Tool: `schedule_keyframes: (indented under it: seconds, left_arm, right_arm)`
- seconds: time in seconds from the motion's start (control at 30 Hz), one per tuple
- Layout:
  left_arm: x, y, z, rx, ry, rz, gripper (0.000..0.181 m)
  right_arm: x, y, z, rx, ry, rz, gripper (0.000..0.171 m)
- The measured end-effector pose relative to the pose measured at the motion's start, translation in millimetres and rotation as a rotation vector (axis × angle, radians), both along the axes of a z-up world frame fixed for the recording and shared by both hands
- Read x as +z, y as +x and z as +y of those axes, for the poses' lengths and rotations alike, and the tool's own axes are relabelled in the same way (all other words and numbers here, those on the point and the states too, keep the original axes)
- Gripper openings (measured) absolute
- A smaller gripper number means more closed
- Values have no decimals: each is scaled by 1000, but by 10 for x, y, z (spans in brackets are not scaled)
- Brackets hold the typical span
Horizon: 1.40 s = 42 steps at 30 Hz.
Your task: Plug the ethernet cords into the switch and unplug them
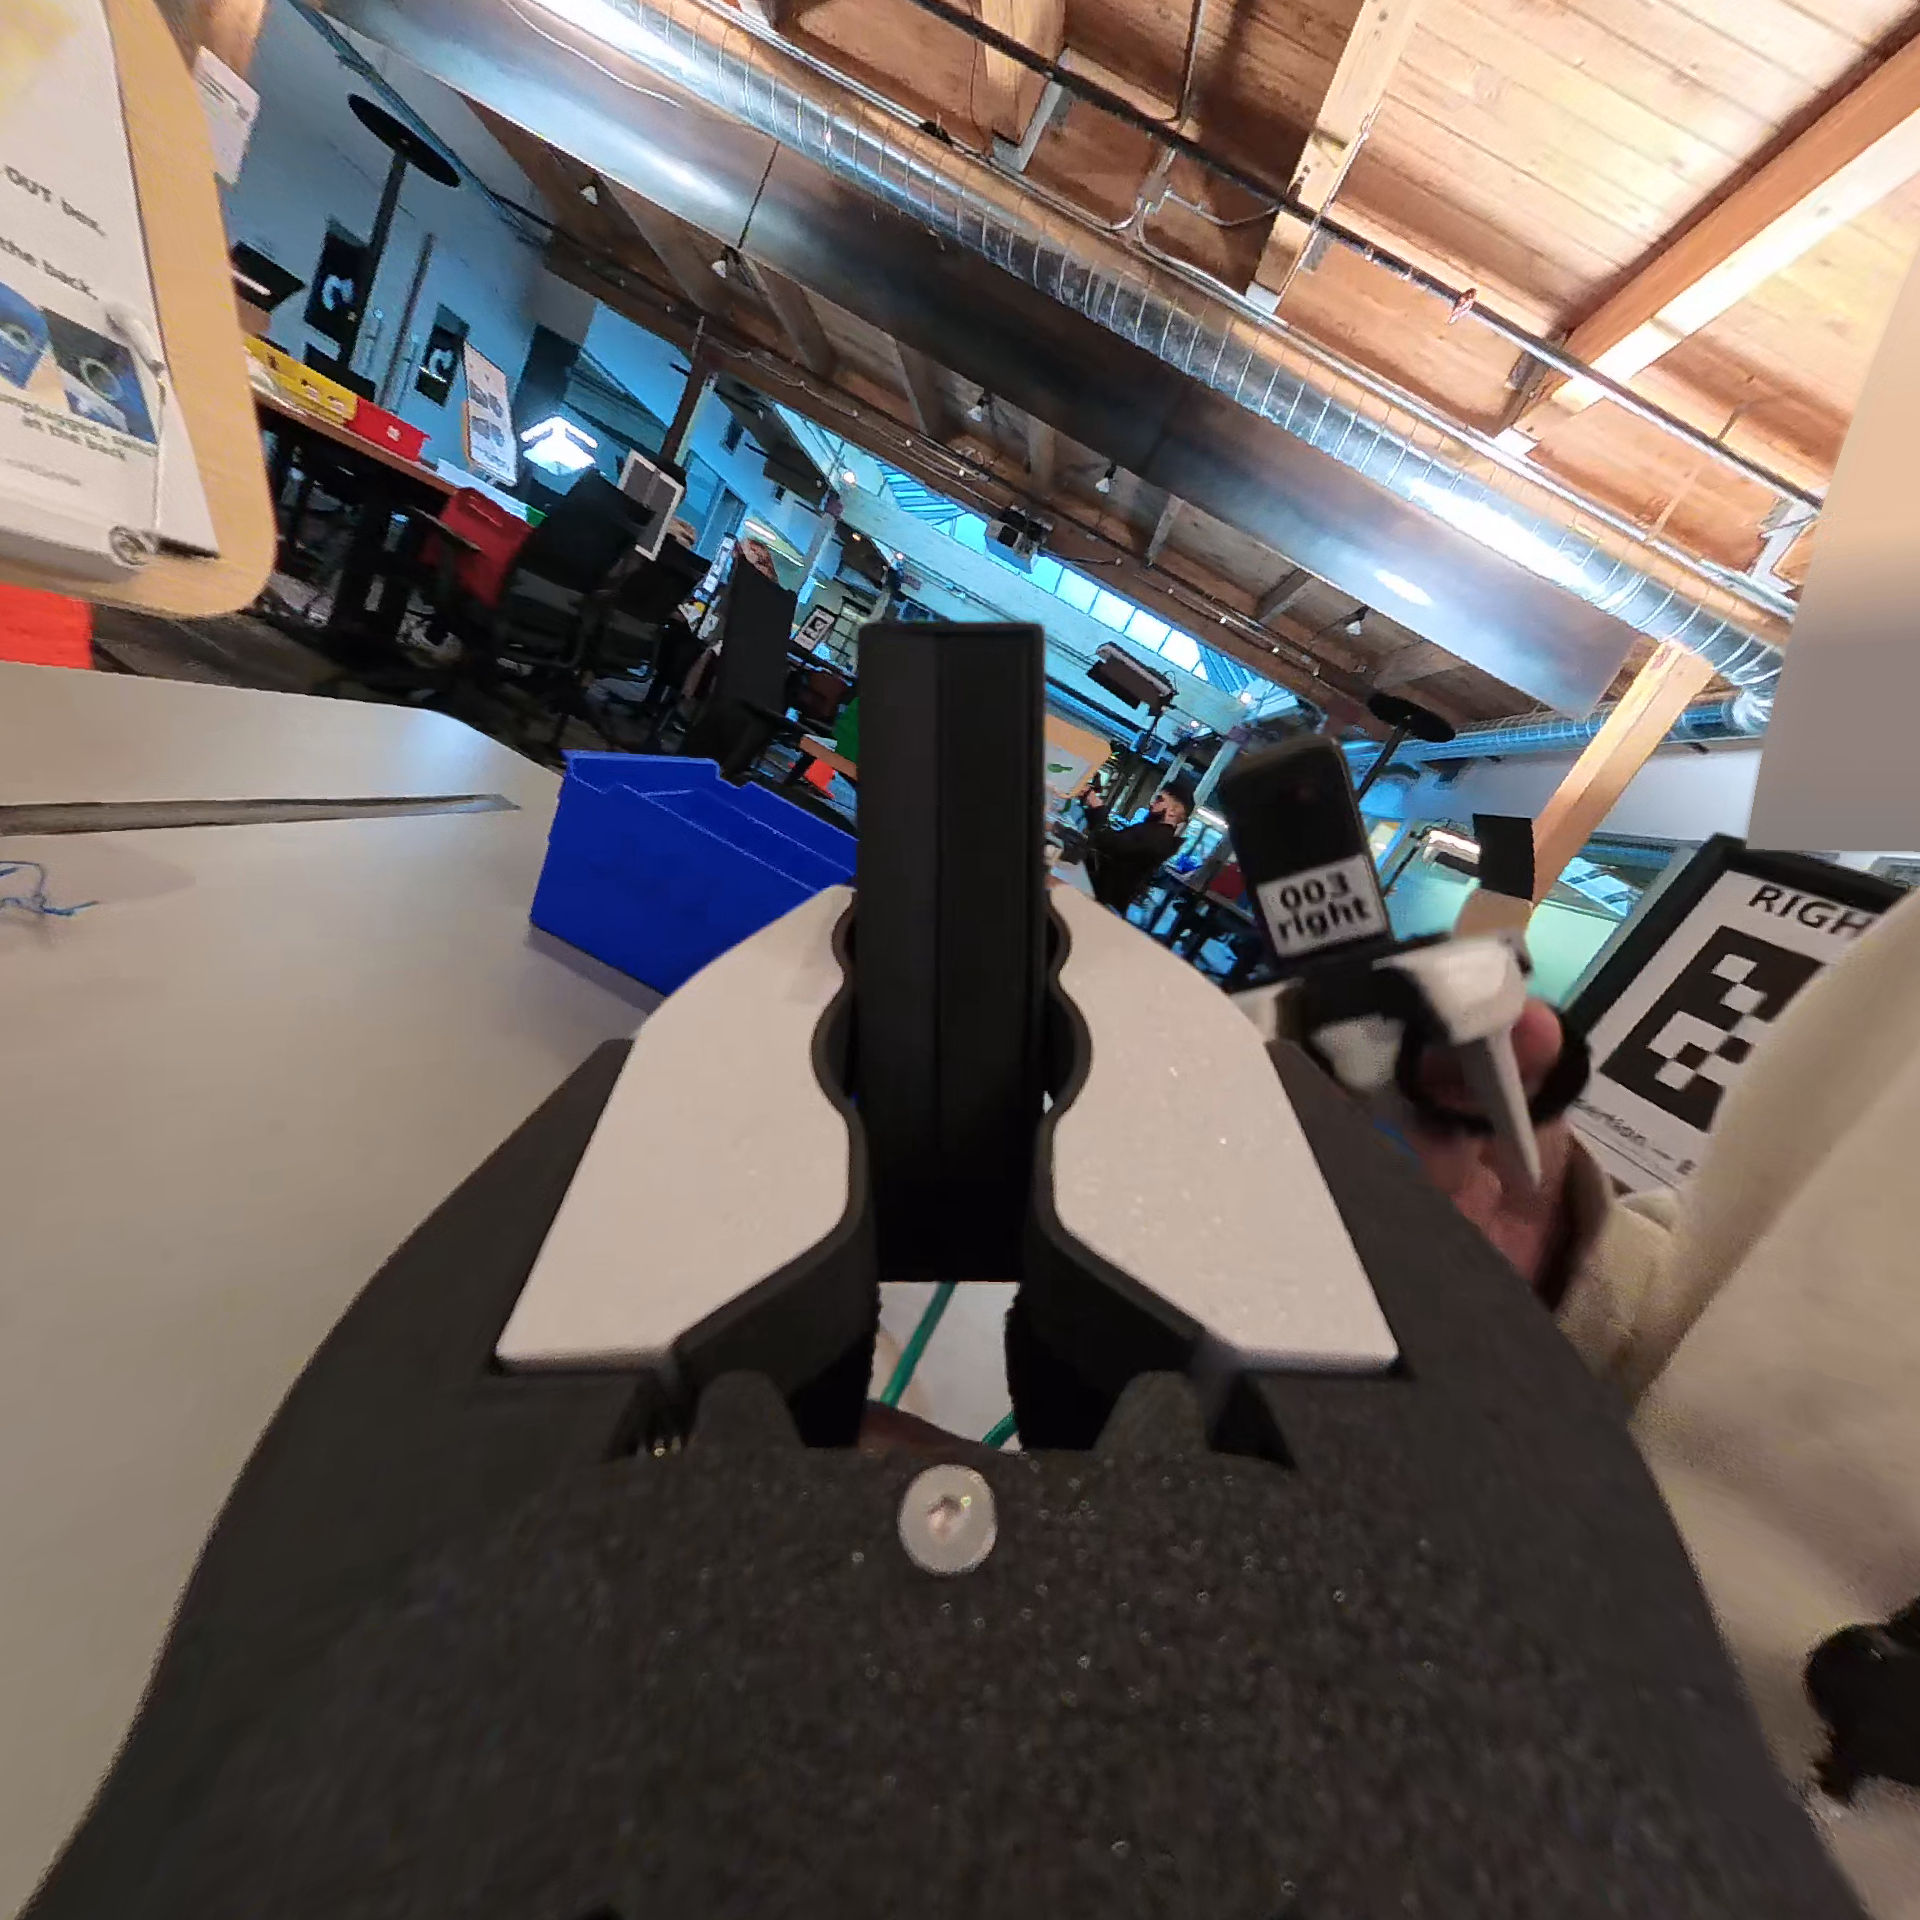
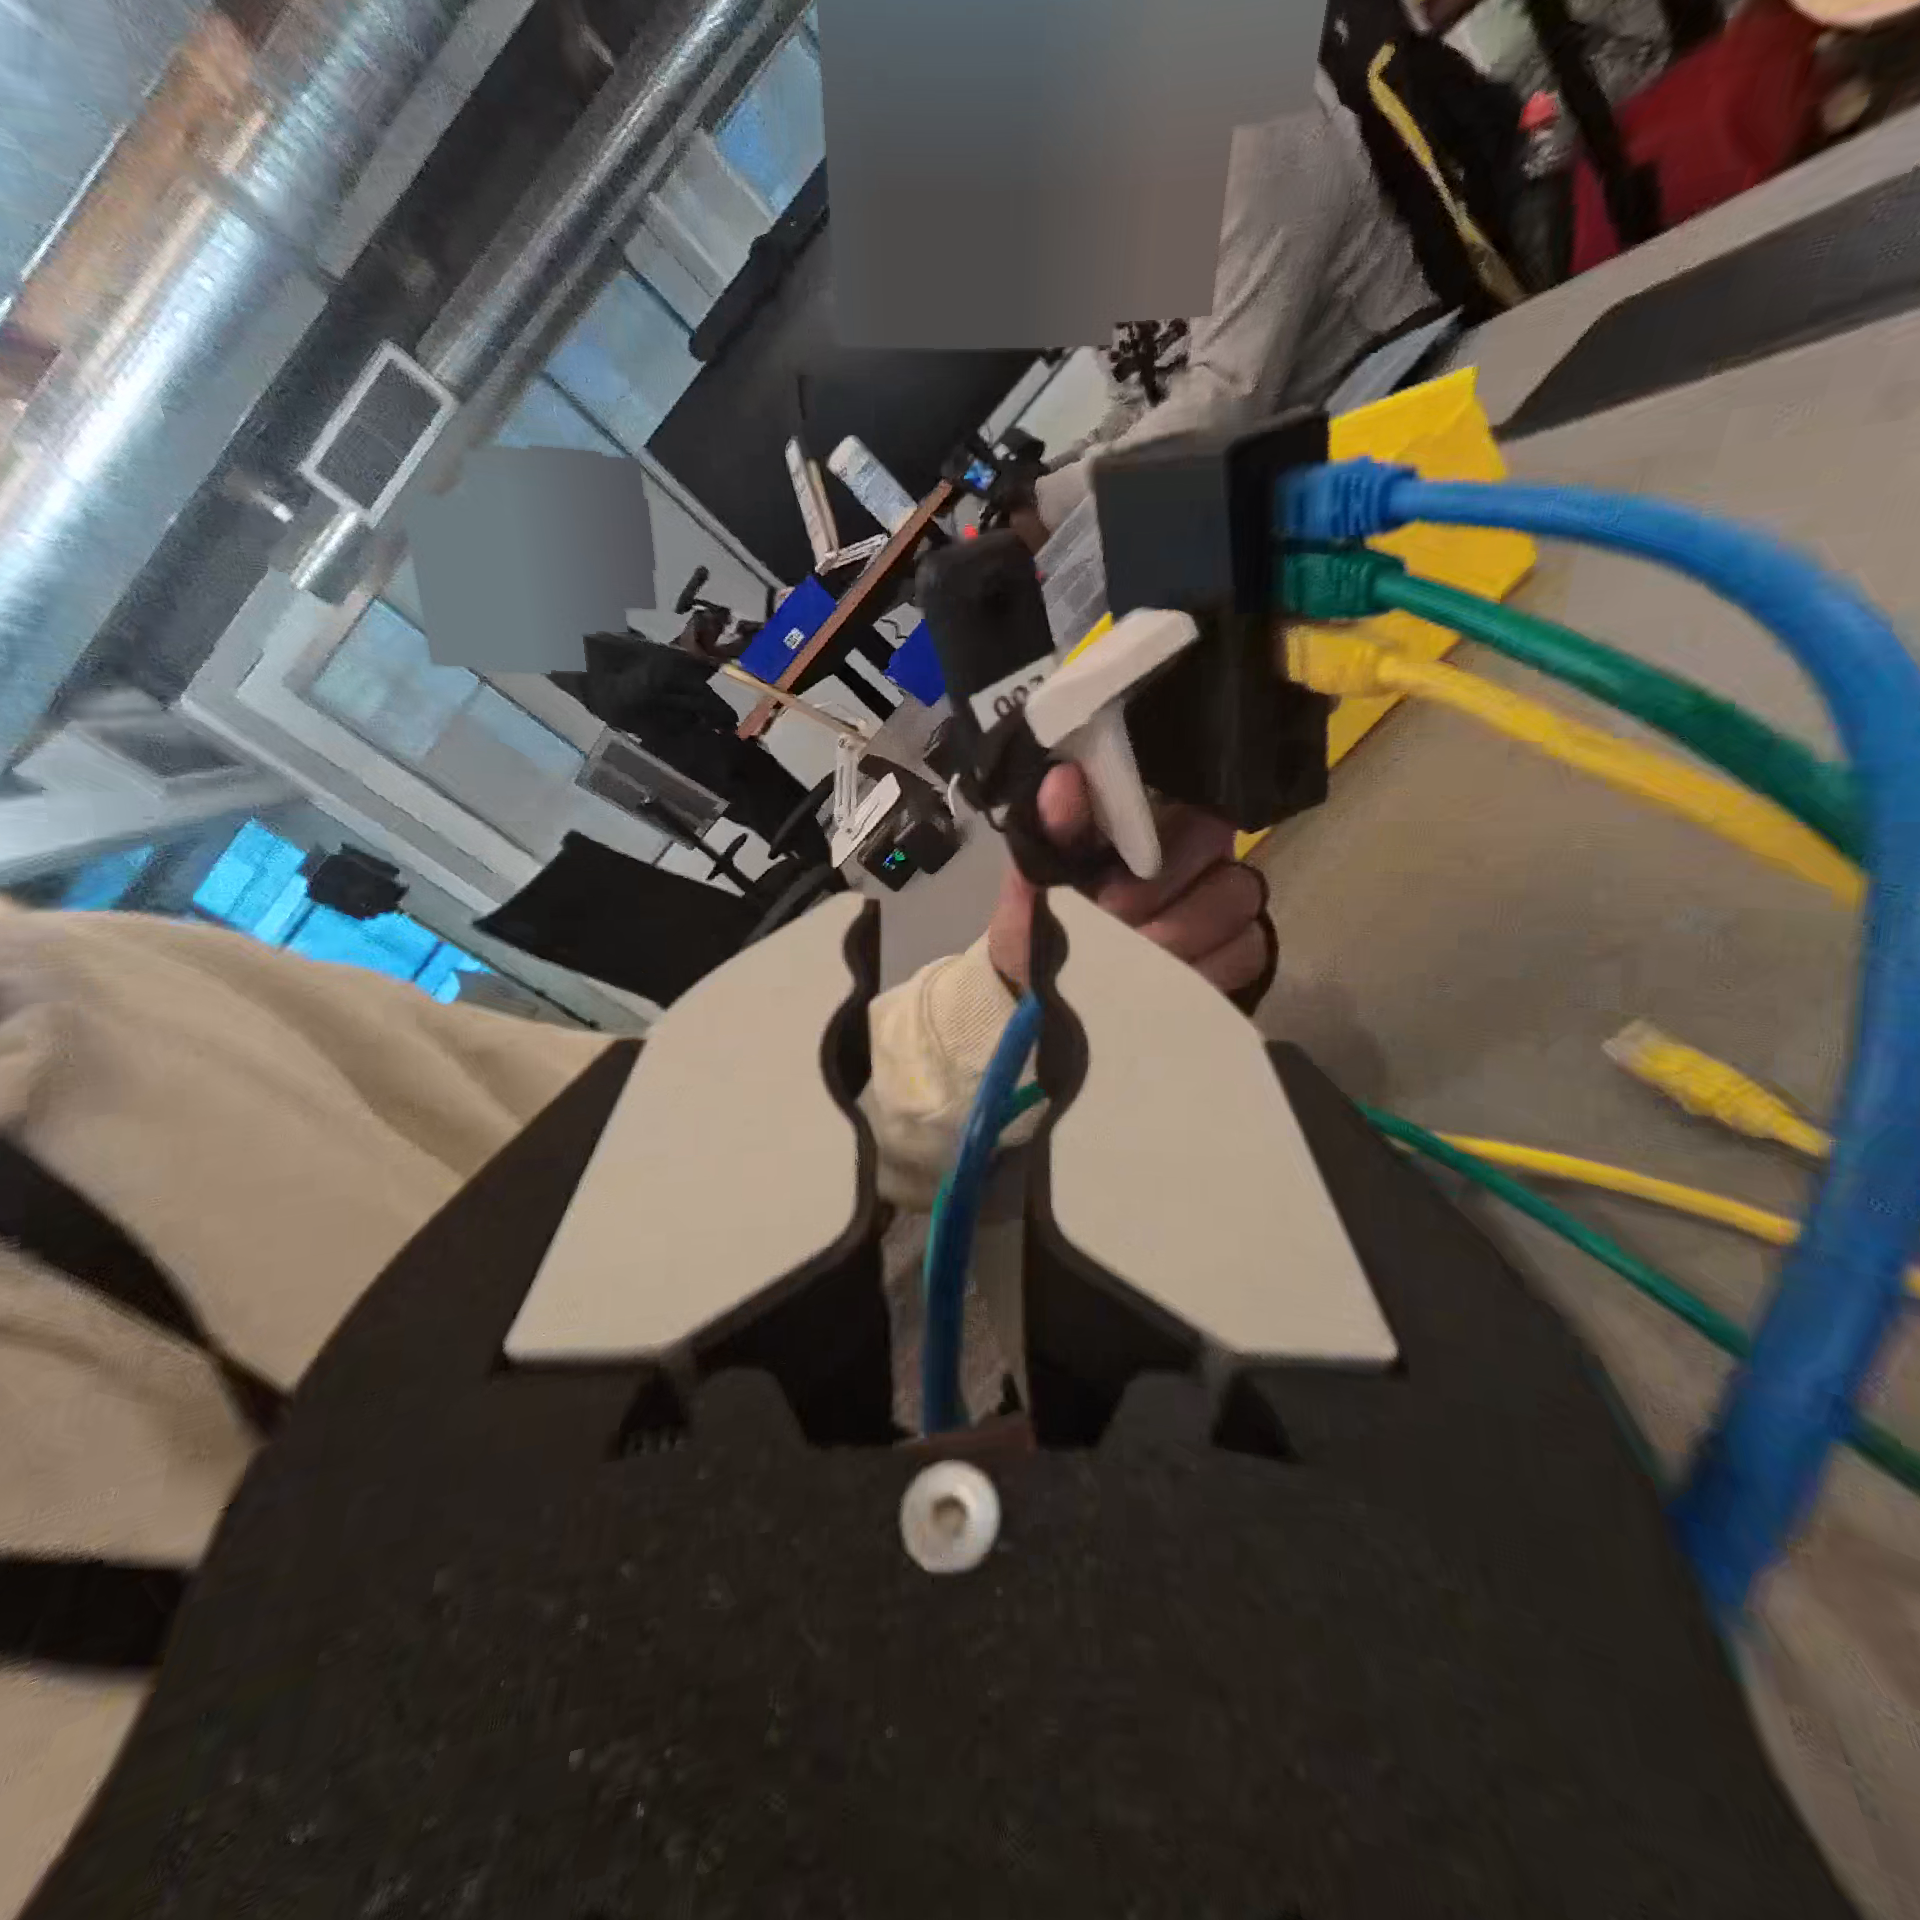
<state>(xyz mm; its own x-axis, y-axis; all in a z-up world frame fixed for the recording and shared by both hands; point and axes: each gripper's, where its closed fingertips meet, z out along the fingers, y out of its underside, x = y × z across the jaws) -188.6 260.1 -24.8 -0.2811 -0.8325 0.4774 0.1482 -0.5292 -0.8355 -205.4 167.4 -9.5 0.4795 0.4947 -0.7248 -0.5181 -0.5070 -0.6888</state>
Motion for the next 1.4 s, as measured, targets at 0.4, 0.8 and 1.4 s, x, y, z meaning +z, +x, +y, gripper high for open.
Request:
schedule_keyframes:
  seconds: [0.4,0.8,1.4]
  left_arm:
    - [189,-75,-93,-97,-225,-153,30]
    - [145,-52,-210,-190,-214,-135,30]
    - [-63,42,-430,-306,-86,16,30]
  right_arm:
    - [-78,170,590,-362,294,-81,22]
    - [-99,258,585,-267,273,-36,19]
    - [-142,322,499,-158,249,-129,9]
